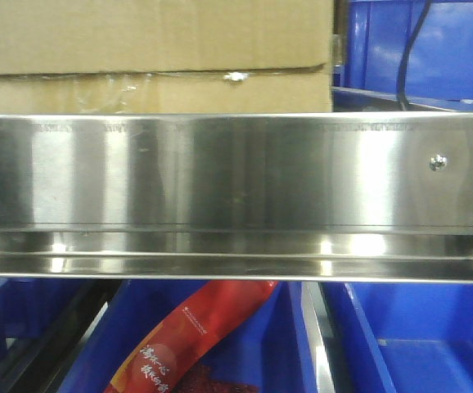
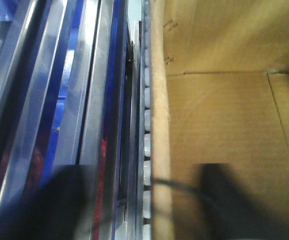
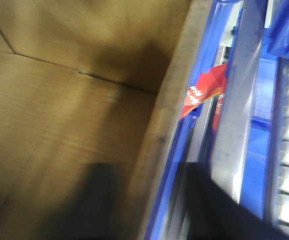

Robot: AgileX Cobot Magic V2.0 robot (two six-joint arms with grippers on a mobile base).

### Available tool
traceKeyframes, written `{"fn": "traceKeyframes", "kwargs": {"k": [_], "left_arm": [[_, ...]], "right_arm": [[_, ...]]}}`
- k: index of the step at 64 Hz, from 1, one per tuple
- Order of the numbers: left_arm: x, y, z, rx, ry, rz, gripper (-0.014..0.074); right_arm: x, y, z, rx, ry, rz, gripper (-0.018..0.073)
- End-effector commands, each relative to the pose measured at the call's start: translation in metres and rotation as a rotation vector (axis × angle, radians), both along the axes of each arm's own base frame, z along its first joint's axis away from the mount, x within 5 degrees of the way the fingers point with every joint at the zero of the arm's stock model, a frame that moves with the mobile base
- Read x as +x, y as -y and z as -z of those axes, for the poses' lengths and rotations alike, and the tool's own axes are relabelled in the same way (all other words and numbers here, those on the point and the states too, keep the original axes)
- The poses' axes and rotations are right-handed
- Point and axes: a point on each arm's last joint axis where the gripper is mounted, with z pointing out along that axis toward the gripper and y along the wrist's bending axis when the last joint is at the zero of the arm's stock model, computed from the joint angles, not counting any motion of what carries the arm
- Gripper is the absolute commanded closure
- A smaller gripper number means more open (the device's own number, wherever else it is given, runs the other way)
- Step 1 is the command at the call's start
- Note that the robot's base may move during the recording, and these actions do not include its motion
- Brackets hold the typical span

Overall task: Grab carton from right shelf to conveyor
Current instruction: 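Clamp the carton walls with both grippers and lift it off the shelf, then pull the held carton back from the shelf with both grippers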

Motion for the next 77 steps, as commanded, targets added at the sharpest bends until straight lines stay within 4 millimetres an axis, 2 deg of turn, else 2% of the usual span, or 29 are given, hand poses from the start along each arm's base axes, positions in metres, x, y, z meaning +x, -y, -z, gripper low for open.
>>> {"fn": "traceKeyframes", "kwargs": {"k": [1,5,8,13,22,29,40,52,63,77], "left_arm": [[0.002,-0.001,0.002,-0.005,-0.013,-0.001,0.053],[0.004,0.0,0.005,-0.013,-0.022,0.001,0.064],[0.004,0.0,0.006,-0.012,-0.024,0.001,0.0604],[0.004,0.0,0.006,-0.012,-0.024,0.001,0.0594],[-0.008,-0.001,-0.011,-0.02,0.022,0.002,0.0605],[-0.028,-0.003,-0.033,-0.037,0.084,0.007,0.0605],[-0.066,0.001,-0.067,-0.14,0.179,0.051,0.0605],[-0.095,0.02,-0.087,-0.175,0.239,0.13,0.0605],[-0.12,0.053,-0.095,-0.222,0.259,0.211,0.0605],[-0.151,0.092,-0.092,-0.174,0.28,0.28,0.0613]], "right_arm": [[0.0,0.002,-0.006,-0.003,0.031,-0.001,0.0655],[0.0,0.002,-0.006,-0.004,0.029,-0.001,0.0624],[0.0,0.002,-0.006,-0.004,0.029,-0.001,0.0629],[-0.001,0.002,-0.006,-0.007,0.025,-0.001,0.0629],[-0.013,0.008,-0.018,0.0,0.037,0.0,0.0629],[-0.031,0.018,-0.04,0.023,0.082,0.0,0.0629],[-0.073,0.041,-0.082,0.059,0.171,0.008,0.0629],[-0.109,0.066,-0.11,0.052,0.279,0.039,0.0629],[-0.145,0.085,-0.109,0.051,0.278,0.039,0.0629],[-0.188,0.103,-0.077,0.044,0.191,0.016,0.0629]]}}
